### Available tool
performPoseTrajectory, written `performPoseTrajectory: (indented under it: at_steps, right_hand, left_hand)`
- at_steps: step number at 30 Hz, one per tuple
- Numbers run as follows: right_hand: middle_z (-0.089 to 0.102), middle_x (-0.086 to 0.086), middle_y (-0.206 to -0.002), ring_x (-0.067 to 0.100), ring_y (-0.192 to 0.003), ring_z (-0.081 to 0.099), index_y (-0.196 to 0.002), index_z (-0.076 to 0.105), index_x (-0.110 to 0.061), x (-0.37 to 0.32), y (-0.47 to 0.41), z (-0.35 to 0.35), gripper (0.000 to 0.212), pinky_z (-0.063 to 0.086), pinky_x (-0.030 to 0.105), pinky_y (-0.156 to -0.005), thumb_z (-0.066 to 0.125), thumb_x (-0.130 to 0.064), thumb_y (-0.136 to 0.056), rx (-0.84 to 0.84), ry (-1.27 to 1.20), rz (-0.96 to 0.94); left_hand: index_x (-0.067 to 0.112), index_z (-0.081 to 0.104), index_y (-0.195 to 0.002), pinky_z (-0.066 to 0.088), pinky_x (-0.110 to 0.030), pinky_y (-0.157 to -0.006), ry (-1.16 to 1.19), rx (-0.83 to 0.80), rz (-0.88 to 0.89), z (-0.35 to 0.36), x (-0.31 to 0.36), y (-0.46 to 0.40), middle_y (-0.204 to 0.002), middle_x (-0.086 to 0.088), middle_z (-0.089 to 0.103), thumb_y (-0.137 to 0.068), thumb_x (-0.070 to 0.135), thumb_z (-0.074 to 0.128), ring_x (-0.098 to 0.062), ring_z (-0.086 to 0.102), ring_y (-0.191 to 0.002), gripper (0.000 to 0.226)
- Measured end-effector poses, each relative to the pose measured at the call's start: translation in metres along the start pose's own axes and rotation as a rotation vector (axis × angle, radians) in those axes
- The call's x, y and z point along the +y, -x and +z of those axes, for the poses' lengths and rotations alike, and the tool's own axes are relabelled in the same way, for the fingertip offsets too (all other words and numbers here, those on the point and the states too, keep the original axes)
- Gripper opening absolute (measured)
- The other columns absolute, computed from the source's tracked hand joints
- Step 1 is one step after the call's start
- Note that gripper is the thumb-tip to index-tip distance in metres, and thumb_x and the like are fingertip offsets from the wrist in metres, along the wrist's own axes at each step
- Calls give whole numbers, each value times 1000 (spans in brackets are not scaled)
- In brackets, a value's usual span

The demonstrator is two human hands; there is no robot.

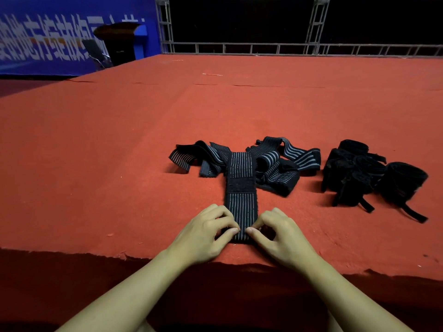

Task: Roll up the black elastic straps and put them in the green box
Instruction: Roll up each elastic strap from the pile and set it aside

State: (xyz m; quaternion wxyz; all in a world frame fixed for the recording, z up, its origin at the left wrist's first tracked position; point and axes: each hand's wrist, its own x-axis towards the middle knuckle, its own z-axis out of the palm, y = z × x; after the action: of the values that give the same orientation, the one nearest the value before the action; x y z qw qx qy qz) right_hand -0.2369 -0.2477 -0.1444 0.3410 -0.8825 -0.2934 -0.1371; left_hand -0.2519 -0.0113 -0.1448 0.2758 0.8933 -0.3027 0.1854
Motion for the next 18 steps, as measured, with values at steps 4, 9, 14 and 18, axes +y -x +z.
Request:
performPoseTrajectory:
  at_steps: [4,9,14,18]
  right_hand:
    - [58,-15,-89,10,-91,54,-80,71,-30,6,-2,4,31,45,28,-81,59,-56,-91,16,4,45]
    - [59,-13,-86,11,-88,53,-84,72,-29,5,0,3,36,46,31,-80,53,-57,-94,5,50,53]
    - [61,-20,-86,4,-88,53,-93,68,-32,1,0,0,22,47,28,-80,53,-48,-94,-22,45,53]
    - [64,-17,-82,5,-81,59,-93,59,-33,1,-2,0,10,47,27,-74,67,-39,-95,-18,-35,145]
  left_hand:
    - [26,72,-104,47,-32,-87,-41,-17,7,-1,0,1,-105,14,55,-97,41,65,-8,51,-95,18]
    - [29,71,-107,46,-39,-87,-29,-49,-33,1,-3,-1,-103,17,58,-98,44,60,-8,53,-95,21]
    - [25,71,-110,48,-34,-89,25,-34,-56,1,-3,-1,-101,16,65,-100,40,57,-7,55,-92,22]
    - [31,64,-109,46,-32,-88,40,-42,-87,-1,-1,-2,-96,18,64,-100,41,57,-5,54,-88,14]
